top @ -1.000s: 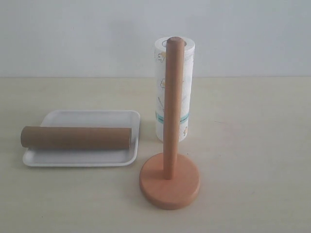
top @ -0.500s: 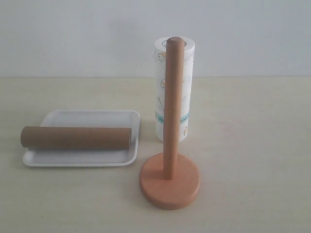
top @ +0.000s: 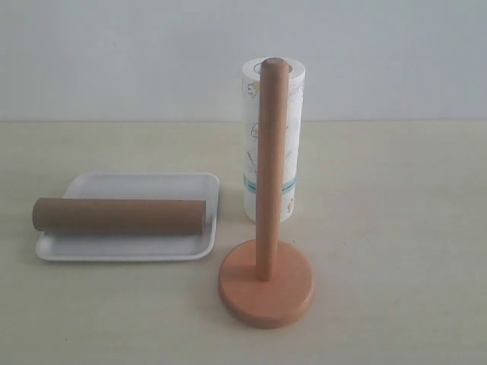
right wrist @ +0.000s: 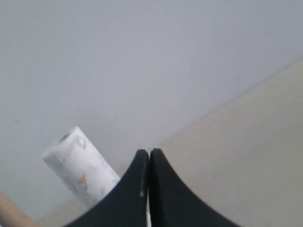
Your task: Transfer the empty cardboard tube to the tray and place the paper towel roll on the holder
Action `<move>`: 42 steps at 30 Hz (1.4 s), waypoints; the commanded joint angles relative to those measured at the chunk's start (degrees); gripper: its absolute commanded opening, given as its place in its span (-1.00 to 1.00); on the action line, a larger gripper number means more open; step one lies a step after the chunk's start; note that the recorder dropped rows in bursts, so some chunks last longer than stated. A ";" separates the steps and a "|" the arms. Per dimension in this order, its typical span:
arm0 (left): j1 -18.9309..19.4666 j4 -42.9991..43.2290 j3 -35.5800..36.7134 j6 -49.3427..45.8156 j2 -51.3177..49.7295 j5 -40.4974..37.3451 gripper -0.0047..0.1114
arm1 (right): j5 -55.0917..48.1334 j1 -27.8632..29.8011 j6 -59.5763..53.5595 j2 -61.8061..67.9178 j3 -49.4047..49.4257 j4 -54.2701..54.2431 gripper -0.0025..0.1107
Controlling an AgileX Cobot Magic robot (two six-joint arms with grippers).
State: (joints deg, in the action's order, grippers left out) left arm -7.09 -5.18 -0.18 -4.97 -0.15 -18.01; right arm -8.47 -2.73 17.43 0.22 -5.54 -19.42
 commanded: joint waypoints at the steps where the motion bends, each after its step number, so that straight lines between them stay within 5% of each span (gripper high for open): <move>1: 0.13 0.09 0.18 0.61 0.15 0.02 -0.85 | 11.06 0.38 0.65 -0.22 -1.06 -1.62 -0.96; 7: 0.13 0.09 0.18 0.61 0.15 0.02 -0.85 | 2.80 0.26 -8.46 1.35 -13.67 0.47 -0.96; 16: 0.13 0.09 0.18 0.61 0.15 0.02 -0.85 | -23.03 0.26 -23.58 19.37 -42.21 0.13 -0.96; 22: 0.13 0.09 0.18 0.61 0.15 0.02 -0.85 | -36.54 0.26 -37.33 32.32 -53.06 -9.28 -0.96; 42: 0.13 0.09 0.18 0.42 0.15 0.02 -0.85 | -36.60 2.06 -68.17 55.56 -48.53 -27.98 -0.96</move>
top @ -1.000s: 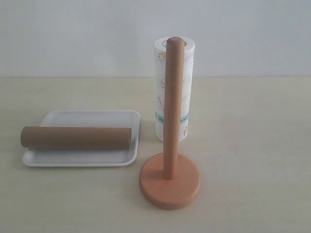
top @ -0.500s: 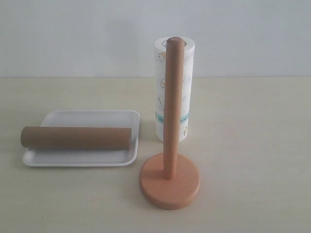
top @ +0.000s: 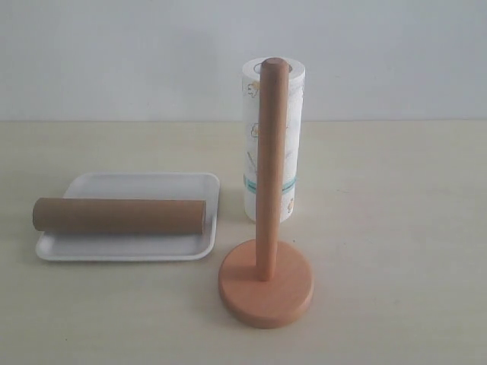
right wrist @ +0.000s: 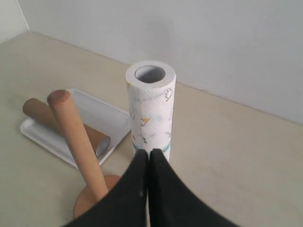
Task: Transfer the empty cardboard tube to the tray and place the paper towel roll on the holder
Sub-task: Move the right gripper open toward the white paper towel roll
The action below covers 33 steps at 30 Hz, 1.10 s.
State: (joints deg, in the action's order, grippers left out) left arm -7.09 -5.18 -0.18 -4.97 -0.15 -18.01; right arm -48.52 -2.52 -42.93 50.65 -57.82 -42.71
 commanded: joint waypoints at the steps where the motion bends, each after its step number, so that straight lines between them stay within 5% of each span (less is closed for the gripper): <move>1: 0.13 0.09 0.18 0.42 0.15 0.02 -0.85 | 4.46 3.00 -11.29 6.22 5.17 -6.65 -0.96; 8: 0.13 0.09 0.18 0.42 0.15 0.02 -0.85 | 1.98 9.56 -42.35 14.47 13.18 -31.49 -0.96; 21: 0.13 0.09 0.18 0.42 0.15 0.02 -0.85 | -8.29 5.76 -78.72 35.25 19.02 -57.24 -0.95; 24: 0.13 0.09 0.18 0.42 0.15 0.02 -0.85 | -8.03 5.34 -78.72 39.13 18.61 -57.24 -0.78; 30: 0.13 0.09 0.18 0.42 0.15 0.02 -0.85 | -8.71 5.13 -78.72 45.31 17.08 -57.24 0.00; 33: 0.13 0.09 0.18 0.42 0.15 0.02 -0.85 | -7.70 3.76 -78.72 45.93 15.74 -57.24 0.14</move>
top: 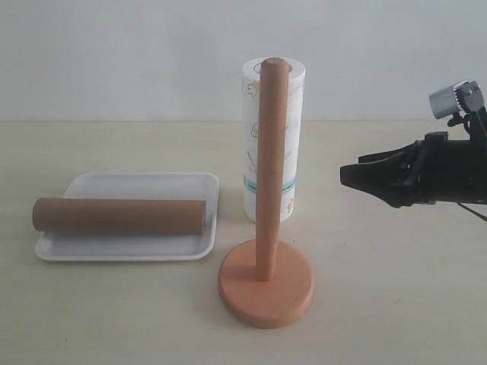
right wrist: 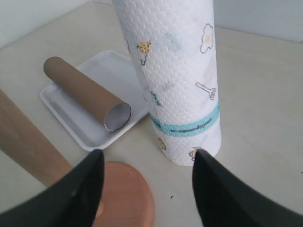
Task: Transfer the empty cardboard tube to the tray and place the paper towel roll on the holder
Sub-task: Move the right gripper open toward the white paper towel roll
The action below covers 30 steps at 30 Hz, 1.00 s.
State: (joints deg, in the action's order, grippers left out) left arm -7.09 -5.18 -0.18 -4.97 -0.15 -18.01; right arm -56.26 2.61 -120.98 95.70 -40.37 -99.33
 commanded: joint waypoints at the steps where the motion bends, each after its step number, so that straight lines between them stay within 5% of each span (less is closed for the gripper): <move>1: 0.13 0.09 0.18 0.42 0.15 0.02 -0.85 | 1.06 -2.19 -0.67 0.89 -2.44 -0.61 0.18; 8: 0.13 0.09 0.18 0.42 0.15 0.02 -0.85 | 10.08 -6.78 -0.67 1.02 -6.05 -0.61 0.43; 16: 0.13 0.09 0.18 0.42 0.15 0.02 -0.85 | 17.87 -11.19 -0.67 1.02 -7.27 -0.61 0.48; 30: 0.13 0.09 0.18 0.42 0.15 0.02 -0.85 | 14.46 -13.14 -0.67 1.35 -10.09 -0.61 0.48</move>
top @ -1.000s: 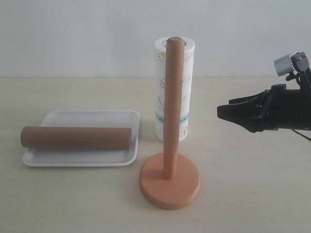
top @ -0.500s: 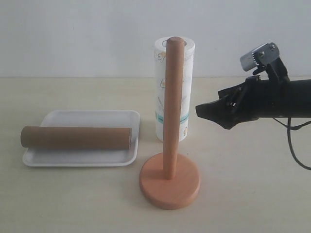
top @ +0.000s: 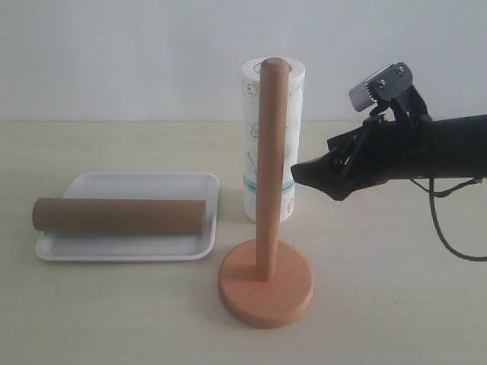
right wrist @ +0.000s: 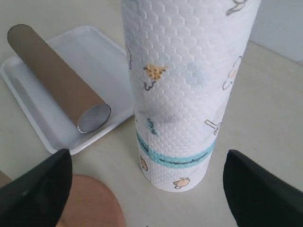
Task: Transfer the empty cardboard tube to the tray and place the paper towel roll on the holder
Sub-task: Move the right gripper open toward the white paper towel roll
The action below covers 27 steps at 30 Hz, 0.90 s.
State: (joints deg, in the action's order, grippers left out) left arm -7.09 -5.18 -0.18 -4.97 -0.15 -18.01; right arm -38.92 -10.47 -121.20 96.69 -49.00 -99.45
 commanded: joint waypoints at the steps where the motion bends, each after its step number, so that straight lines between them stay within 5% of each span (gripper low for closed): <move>1: 0.13 0.09 0.18 0.42 0.15 0.02 -0.85 | -4.30 -0.07 -0.45 0.74 -2.05 -0.50 0.48; 7: 0.13 0.09 0.18 0.42 0.15 0.02 -0.85 | -3.47 -0.07 -0.45 4.89 -4.61 -0.50 0.49; 13: 0.13 0.09 0.18 0.42 0.15 0.02 -0.85 | -5.28 -0.07 -0.45 7.94 -7.24 -0.50 0.90; 27: 0.13 0.09 0.18 0.42 0.15 0.02 -0.85 | -5.90 -0.07 -0.45 12.33 -11.69 -0.50 0.90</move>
State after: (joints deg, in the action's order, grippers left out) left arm -7.09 -5.18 -0.18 -4.97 -0.15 -18.01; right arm -44.77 -10.47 -121.20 108.42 -59.91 -99.53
